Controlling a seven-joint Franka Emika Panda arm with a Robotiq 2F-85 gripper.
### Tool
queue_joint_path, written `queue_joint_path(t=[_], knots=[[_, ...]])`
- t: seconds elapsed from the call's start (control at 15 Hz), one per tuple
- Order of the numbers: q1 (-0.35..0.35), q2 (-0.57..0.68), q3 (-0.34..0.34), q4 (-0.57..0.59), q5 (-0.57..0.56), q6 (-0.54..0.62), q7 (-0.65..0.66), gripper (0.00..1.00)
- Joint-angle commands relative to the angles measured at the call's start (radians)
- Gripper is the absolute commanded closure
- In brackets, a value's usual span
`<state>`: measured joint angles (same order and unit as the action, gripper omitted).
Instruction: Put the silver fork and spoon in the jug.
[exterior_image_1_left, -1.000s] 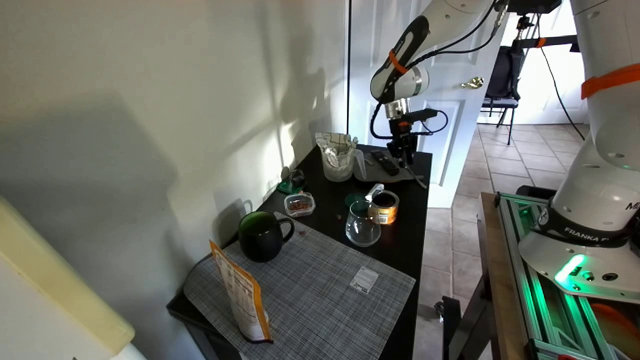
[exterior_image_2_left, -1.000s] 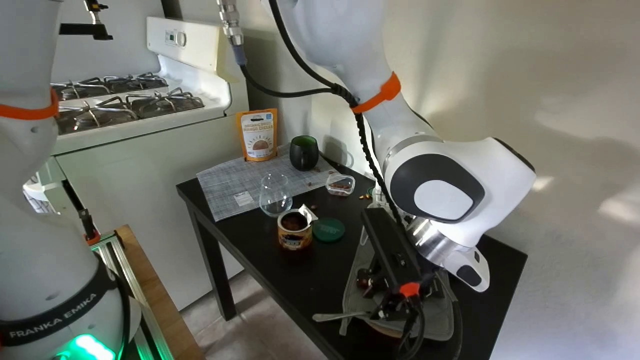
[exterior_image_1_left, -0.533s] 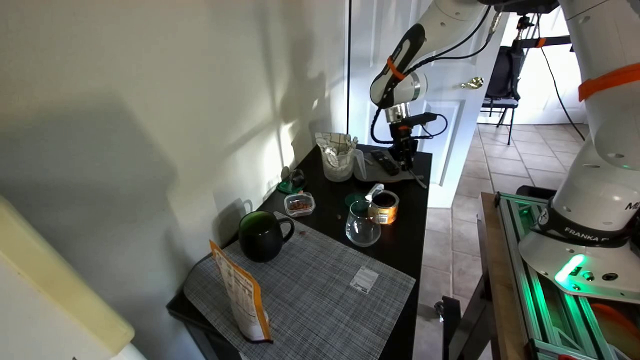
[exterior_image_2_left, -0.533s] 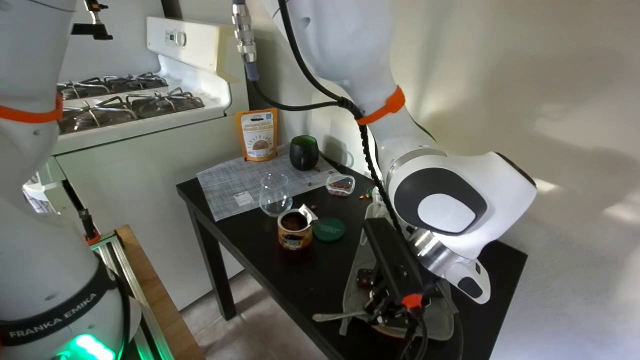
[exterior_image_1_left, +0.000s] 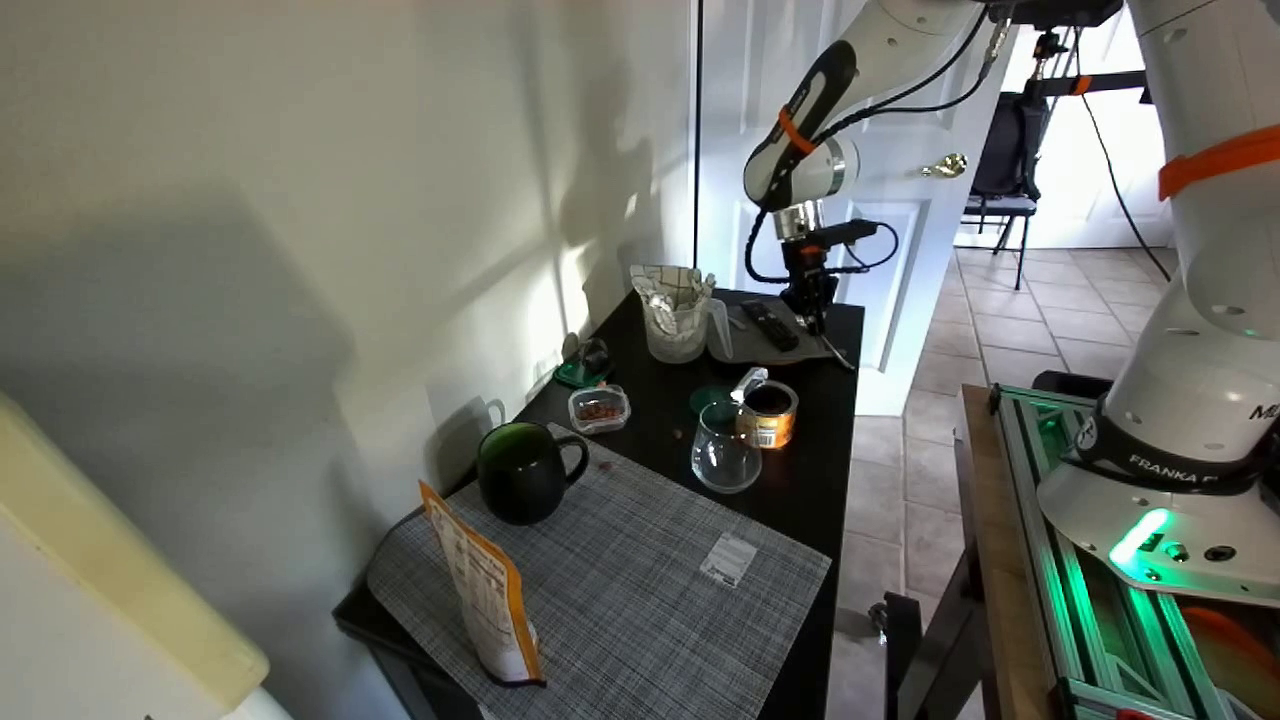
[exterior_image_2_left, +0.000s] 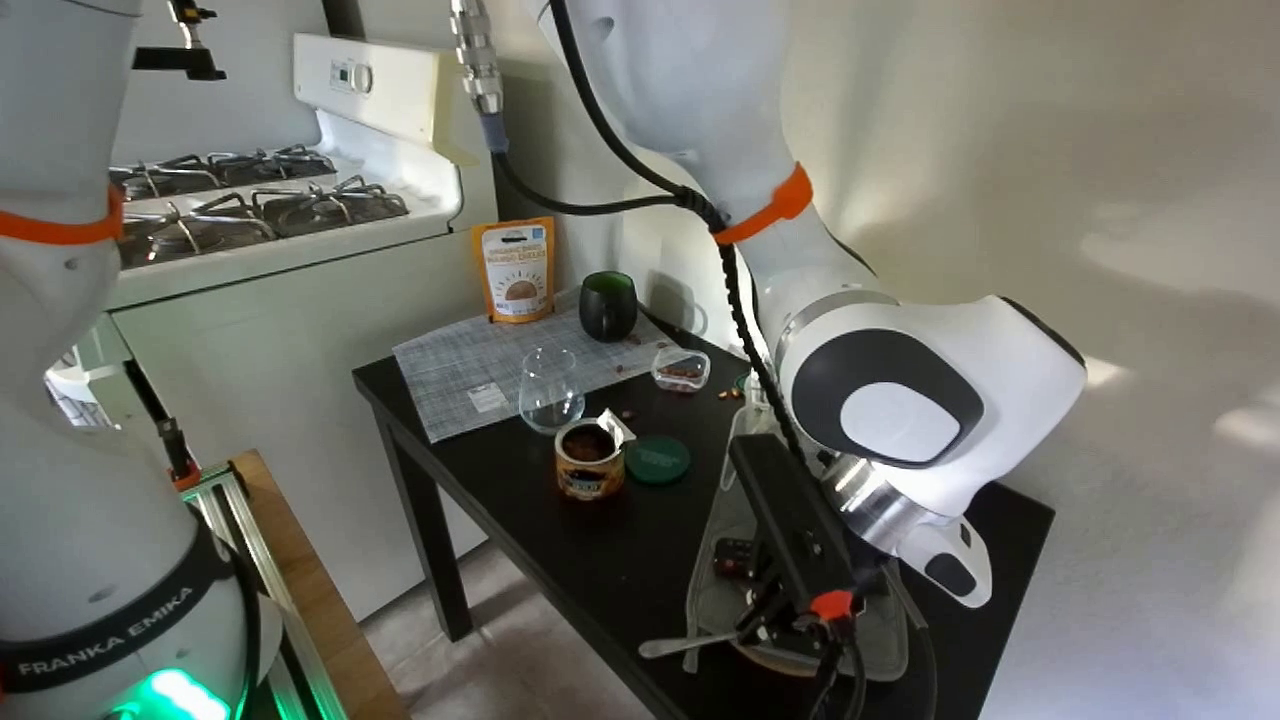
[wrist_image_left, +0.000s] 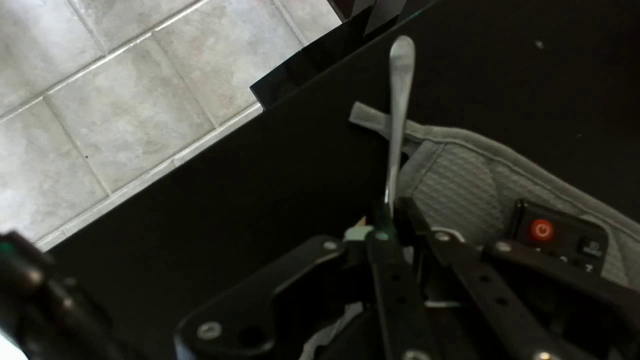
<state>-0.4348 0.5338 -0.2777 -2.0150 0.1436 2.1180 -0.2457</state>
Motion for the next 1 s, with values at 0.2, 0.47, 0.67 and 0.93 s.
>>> queue_joint_path(t=[0.2, 0.47, 0.67, 0.93], knots=[[0.023, -0.258, -0.012, -0.171, -0.101, 0.071, -0.032, 0.98], [0.042, -0.434, -0.009, -0.245, -0.101, 0.128, -0.023, 0.98], [0.064, -0.574, -0.009, -0.289, -0.080, 0.178, -0.012, 0.98], [0.103, -0.740, -0.005, -0.334, -0.062, 0.246, 0.036, 0.98]])
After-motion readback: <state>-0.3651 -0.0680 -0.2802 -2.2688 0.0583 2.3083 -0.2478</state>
